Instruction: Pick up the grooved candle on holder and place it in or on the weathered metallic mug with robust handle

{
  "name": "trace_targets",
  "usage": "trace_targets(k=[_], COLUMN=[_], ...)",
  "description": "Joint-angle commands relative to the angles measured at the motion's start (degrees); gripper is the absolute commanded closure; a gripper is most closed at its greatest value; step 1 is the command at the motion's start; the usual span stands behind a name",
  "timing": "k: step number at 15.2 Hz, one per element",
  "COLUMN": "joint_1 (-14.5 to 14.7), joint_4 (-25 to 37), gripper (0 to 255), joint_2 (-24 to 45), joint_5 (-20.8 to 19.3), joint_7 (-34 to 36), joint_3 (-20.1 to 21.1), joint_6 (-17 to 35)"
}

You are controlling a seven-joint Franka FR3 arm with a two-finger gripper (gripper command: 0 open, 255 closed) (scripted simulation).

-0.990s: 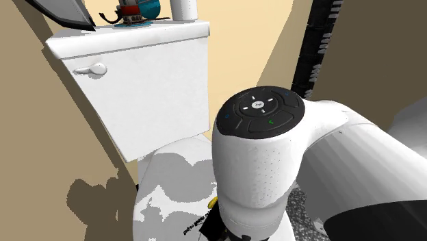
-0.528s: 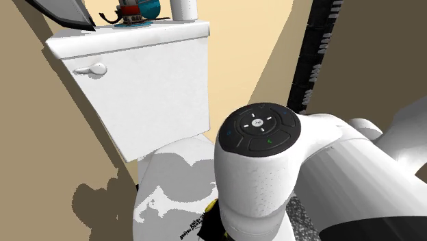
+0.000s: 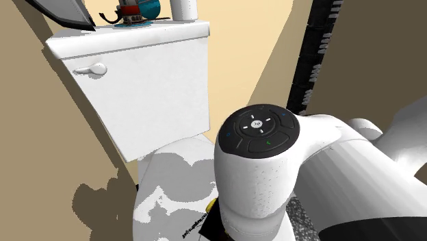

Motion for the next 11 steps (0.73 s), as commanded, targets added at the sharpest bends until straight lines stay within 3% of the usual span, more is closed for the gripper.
trace_targets(k=[1,5,11], joint_1=[0.00,-0.08,-0.06], joint_4=[-0.03,5.91,5.91], gripper=[0,0,0], joint_2=[0.04,-1.58,-1.57], joint_5=[0.01,-1.25,-1.26], joint_7=[0.02,0.12,0.13], joint_3=[0.04,-2.66,-2.67], joint_6=[0.06,-7.53,-7.53])
